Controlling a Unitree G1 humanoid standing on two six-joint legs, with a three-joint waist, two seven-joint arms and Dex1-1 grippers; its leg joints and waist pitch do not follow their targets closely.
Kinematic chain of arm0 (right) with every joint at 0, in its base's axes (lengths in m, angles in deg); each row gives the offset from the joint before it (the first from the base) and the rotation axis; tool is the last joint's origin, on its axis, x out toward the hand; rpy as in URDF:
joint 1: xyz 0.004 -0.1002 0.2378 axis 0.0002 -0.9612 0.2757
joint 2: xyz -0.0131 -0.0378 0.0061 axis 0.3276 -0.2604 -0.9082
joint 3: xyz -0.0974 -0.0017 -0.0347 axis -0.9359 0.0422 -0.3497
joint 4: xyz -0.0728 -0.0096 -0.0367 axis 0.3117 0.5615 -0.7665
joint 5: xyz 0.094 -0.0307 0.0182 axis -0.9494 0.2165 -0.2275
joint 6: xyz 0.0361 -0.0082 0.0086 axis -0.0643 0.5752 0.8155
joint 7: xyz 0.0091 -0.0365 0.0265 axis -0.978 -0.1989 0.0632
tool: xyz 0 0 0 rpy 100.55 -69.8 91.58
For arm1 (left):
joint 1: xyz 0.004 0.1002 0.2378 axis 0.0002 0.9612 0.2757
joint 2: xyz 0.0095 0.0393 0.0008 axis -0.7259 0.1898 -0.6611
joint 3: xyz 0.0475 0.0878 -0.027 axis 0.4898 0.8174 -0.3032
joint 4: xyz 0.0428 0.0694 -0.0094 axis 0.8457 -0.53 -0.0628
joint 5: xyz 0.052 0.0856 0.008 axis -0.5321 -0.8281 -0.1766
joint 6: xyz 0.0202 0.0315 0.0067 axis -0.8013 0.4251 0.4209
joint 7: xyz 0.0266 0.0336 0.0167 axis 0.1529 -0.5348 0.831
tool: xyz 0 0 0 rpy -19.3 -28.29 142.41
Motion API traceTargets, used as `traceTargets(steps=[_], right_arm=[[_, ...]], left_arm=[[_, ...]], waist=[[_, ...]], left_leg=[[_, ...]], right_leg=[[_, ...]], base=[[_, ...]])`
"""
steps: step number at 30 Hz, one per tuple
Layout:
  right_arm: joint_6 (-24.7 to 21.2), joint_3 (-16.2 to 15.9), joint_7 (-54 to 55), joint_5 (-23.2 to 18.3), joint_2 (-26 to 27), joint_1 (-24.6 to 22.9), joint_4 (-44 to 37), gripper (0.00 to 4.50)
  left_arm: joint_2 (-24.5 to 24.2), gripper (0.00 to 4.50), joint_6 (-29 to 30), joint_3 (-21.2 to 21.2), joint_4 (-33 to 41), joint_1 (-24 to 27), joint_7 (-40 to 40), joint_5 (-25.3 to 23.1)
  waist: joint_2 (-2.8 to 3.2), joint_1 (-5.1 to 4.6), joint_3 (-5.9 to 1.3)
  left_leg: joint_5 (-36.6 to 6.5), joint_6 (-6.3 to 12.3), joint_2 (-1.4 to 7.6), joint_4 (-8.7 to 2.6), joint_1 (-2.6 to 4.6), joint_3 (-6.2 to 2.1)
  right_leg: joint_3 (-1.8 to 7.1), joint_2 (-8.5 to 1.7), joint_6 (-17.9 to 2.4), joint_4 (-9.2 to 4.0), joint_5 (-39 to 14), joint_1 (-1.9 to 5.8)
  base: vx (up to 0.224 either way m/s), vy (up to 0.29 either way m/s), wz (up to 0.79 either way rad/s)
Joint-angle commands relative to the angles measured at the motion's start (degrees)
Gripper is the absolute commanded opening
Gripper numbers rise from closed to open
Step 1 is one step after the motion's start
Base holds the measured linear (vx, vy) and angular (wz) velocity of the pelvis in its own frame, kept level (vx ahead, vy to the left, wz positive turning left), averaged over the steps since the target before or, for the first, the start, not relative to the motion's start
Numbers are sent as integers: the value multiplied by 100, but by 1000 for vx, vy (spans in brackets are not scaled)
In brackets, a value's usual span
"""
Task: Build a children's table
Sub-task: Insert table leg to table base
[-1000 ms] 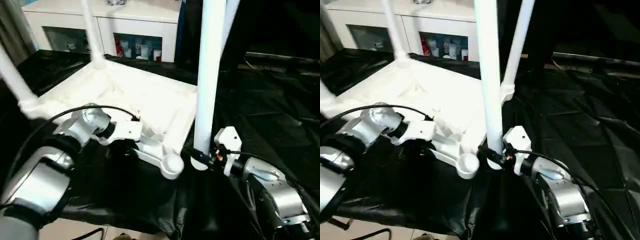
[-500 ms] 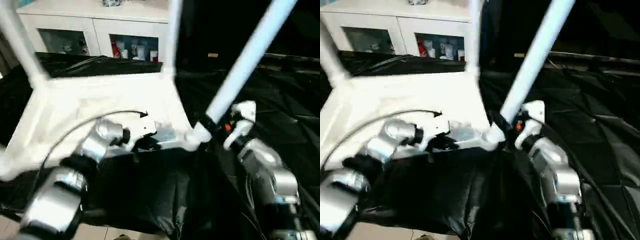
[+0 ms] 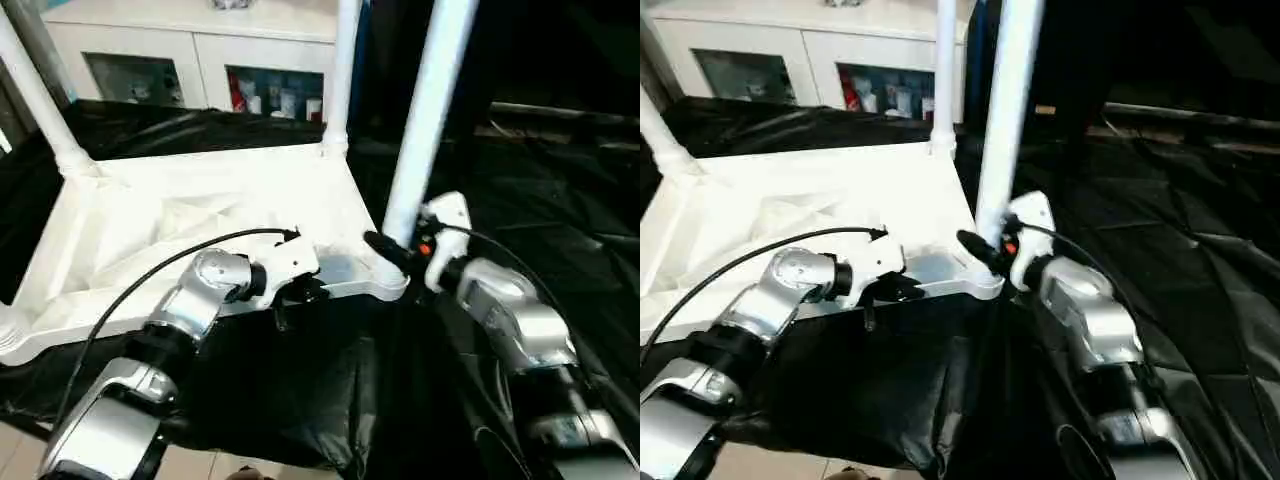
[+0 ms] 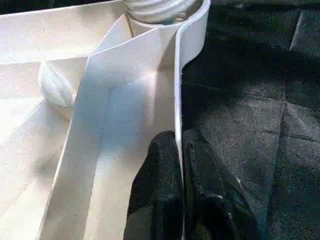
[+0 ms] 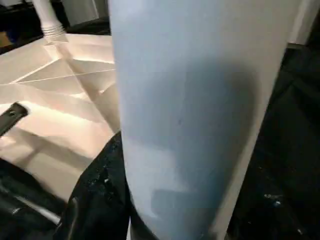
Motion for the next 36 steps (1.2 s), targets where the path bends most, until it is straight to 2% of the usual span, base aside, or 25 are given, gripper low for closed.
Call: traceTargets(steps=[1, 3, 5, 15, 18, 22, 26, 28, 31, 32, 33, 34, 36], right_arm=[[72, 30, 33, 57, -9, 93, 209, 191], [61, 5, -48, 123, -30, 197, 413, 191], [43, -22, -91, 160, -44, 240, 505, 191], [35, -95, -297, 195, -28, 319, 797, 191], [22, 25, -338, 70, 5, 307, 852, 191], [74, 126, -432, -42, 14, 231, 847, 191], [252, 491, -394, -350, 129, 70, 954, 191], [338, 630, -337, -439, 200, -28, 1016, 191], [523, 693, -265, -432, 260, -133, 1110, 191], [602, 737, -221, -445, 297, -175, 1154, 191], [679, 800, -178, -480, 342, -220, 1195, 191], [795, 872, -105, -510, 404, -282, 1232, 191], [1010, 992, 0, -539, 504, -360, 1311, 191]], left_arm=[[62, 0, 77, 10, -128, 292, -28, 162], [62, 0, 162, -36, -30, 349, -83, 198], [51, 0, 184, -45, 7, 360, -115, 211], [1, 0, 263, -72, 128, 390, -209, 169], [-31, 0, 277, -16, 167, 418, -248, 131], [-46, 0, 290, -11, 213, 432, -261, 114], [-60, 0, 295, -29, 263, 403, -274, 115], [-67, 0, 292, -38, 248, 376, -280, 118], [-76, 0, 275, -43, 234, 350, -276, 112], [-79, 0, 266, -45, 226, 337, -275, 109], [-81, 0, 269, -47, 227, 325, -278, 109], [-82, 0, 265, -51, 219, 308, -275, 107], [-82, 0, 257, -54, 204, 287, -274, 102]], waist=[[-116, 8, -337], [-132, -18, -330], [-117, -29, -327], [-149, -75, -336], [-166, -76, -333], [-159, -80, -339], [-167, -72, -342], [-118, -64, -344], [-121, -67, -340], [-90, -63, -342], [-109, -70, -343], [-82, -68, -343], [-76, -76, -341]], left_leg=[[-60, 467, 354, -377, 116, -157], [-132, 459, 356, -383, 113, -148], [-190, 423, 362, -388, 127, -146], [-159, 451, 364, -382, 130, -138], [-177, 474, 369, -385, 127, -138], [-146, 474, 375, -383, 133, -137], [-147, 512, 371, -376, 127, -128], [-158, 497, 375, -384, 132, -143], [-233, 450, 388, -394, 147, -137], [-241, 438, 386, -396, 149, -143], [-261, 429, 385, -395, 148, -139], [-288, 409, 387, -400, 148, -143], [-346, 379, 385, -408, 145, -145]], right_leg=[[182, -512, -1388, -352, 1148, 171], [180, -511, -1419, -365, 1060, 172], [182, -507, -1436, -371, 943, 158], [192, -502, -1524, -361, 1172, 167], [192, -511, -1539, -361, 1161, 168], [192, -504, -1553, -355, 1215, 167], [200, -520, -1580, -350, 1313, 171], [189, -507, -1599, -348, 1306, 166], [189, -509, -1614, -358, 1268, 151], [187, -511, -1617, -353, 1267, 150], [189, -510, -1621, -357, 1281, 152], [193, -520, -1622, -364, 1296, 151], [190, -510, -1631, -362, 1281, 151]], base=[[0, 0, 0], [0, 0, 0], [0, 0, 0], [0, 0, 0], [0, 0, 0], [0, 0, 0], [0, 0, 0], [0, 0, 0], [0, 0, 0], [0, 0, 0], [0, 0, 0], [0, 0, 0], [0, 0, 0]])
